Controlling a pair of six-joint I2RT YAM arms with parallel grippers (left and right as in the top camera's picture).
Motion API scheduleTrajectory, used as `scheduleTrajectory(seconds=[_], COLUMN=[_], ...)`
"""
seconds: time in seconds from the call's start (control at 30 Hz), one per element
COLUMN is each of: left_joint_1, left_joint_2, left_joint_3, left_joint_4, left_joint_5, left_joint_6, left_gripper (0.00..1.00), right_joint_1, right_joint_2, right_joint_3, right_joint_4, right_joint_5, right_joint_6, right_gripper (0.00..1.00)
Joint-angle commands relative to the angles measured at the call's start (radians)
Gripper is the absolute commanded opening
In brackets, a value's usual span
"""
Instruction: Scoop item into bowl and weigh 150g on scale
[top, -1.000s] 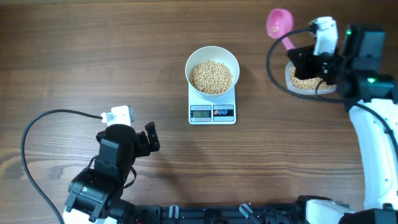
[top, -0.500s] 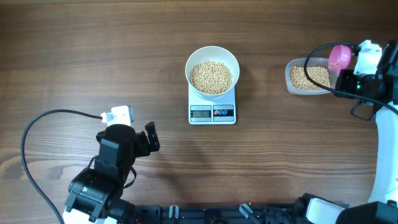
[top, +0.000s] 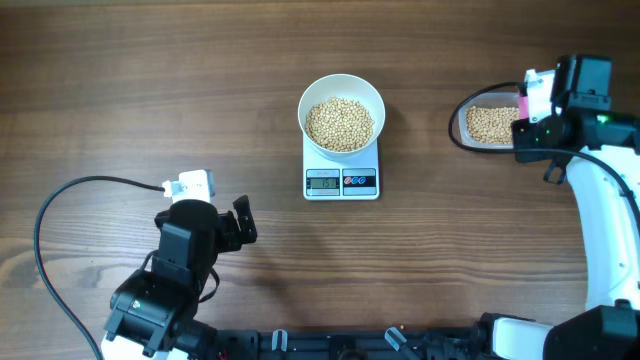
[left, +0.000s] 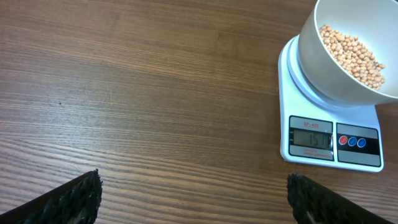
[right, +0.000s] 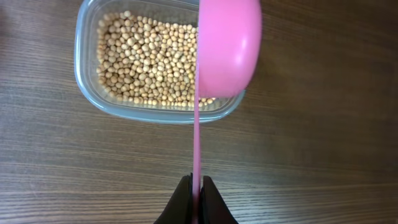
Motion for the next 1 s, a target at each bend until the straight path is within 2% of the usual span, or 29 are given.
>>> scheduleTrajectory(seconds=[0.0, 0.1, 0.17, 0.47, 0.53, 0.6, 0.63, 0.67, 0.73, 0.77, 0.83, 0.97], left_joint_1=[0.006, 0.006, 0.006, 0.006, 0.006, 0.006, 0.006, 0.006, 0.006, 0.006, 0.006, 0.006], left_joint_2=[-0.001, -0.001, -0.001, -0.001, -0.001, -0.001, -0.001, 0.013, 0.065, 0.100, 0.192, 0.303], left_joint_3=[-0.006, -0.006, -0.006, -0.006, -0.006, -0.006, -0.006, -0.006, -0.006, -0.006, -0.006, -0.006], left_joint_4=[0.002, 0.002, 0.002, 0.002, 0.089, 0.147, 0.171, 0.176, 0.164, 0.161, 0.161, 0.178], left_joint_5=[-0.013, -0.013, -0.013, -0.013, -0.121, -0.023, 0.077, 0.272, 0.531, 0.609, 0.696, 0.752], left_joint_6=[0.011, 0.011, 0.011, 0.011, 0.011, -0.027, -0.026, -0.026, -0.025, -0.025, -0.026, -0.014], left_gripper=[1.00, 1.00, 1.00, 1.00, 1.00, 1.00, 1.00, 1.00, 1.00, 1.00, 1.00, 1.00], right_joint_1=[0.012, 0.012, 0.013, 0.013, 0.013, 0.013, 0.012, 0.013, 0.013, 0.013, 0.012, 0.012], right_joint_2=[0.014, 0.014, 0.014, 0.014, 0.014, 0.014, 0.014, 0.014, 0.014, 0.014, 0.014, 0.014], right_joint_3=[-0.002, -0.002, -0.002, -0.001, -0.001, -0.001, -0.001, -0.001, -0.001, -0.001, -0.001, -0.001], right_joint_4=[0.006, 0.022, 0.037, 0.076, 0.070, 0.069, 0.069, 0.068, 0.066, 0.066, 0.068, 0.065], right_joint_5=[-0.048, -0.174, -0.178, -0.178, -0.178, -0.178, -0.178, -0.178, -0.178, -0.178, -0.178, -0.178], right_joint_6=[0.035, 0.070, 0.117, 0.115, 0.115, 0.116, 0.115, 0.117, 0.117, 0.116, 0.115, 0.115], right_gripper=[0.04, 0.04, 0.04, 0.04, 0.04, 0.04, 0.04, 0.04, 0.04, 0.04, 0.04, 0.04])
